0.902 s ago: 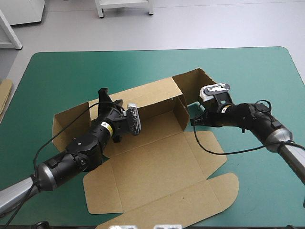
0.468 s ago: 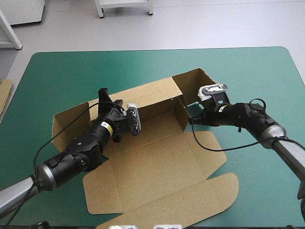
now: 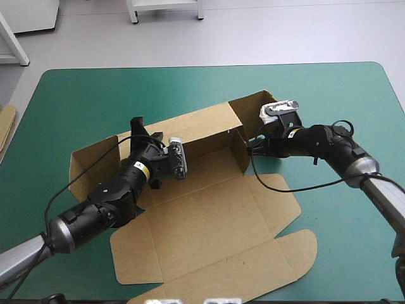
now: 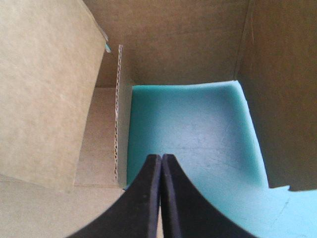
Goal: Fold the box
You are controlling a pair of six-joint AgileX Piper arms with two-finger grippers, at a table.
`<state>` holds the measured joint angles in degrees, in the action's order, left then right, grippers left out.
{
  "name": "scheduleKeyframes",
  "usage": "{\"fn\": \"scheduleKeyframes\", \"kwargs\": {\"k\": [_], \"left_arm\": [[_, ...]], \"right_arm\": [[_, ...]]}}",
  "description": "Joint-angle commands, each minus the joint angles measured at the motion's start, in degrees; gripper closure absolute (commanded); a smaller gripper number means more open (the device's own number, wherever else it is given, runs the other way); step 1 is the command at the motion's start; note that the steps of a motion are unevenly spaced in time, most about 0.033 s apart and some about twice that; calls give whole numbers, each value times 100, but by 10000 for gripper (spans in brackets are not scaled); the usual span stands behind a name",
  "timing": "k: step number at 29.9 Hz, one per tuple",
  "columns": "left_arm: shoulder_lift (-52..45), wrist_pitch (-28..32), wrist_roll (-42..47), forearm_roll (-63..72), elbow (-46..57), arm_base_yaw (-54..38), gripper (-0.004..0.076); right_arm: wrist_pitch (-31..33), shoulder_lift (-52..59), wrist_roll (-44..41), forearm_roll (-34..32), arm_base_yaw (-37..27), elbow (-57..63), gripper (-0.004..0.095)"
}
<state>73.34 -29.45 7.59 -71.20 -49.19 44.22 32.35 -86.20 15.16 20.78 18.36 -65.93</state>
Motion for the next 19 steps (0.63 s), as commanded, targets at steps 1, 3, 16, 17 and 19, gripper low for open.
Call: {"fn": "scheduleKeyframes", "kwargs": {"k": [1, 3, 16, 17, 19], "left_arm": [[-67, -437, 176, 343, -38, 6, 732], [-67, -448, 176, 343, -38, 6, 732], [-67, -488, 176, 343, -38, 6, 732], [-67, -488, 176, 343, -38, 6, 732], [-67, -488, 176, 343, -38, 6, 732]], "right_arm": [[-28, 195, 67, 53, -6, -536, 909], [150, 195, 67, 39, -6, -807, 909], [1374, -326, -59, 380, -647, -2786, 912], [1493, -392, -58, 428, -699, -2947, 912], [1657, -533, 21, 632, -745, -3262, 912]]}}
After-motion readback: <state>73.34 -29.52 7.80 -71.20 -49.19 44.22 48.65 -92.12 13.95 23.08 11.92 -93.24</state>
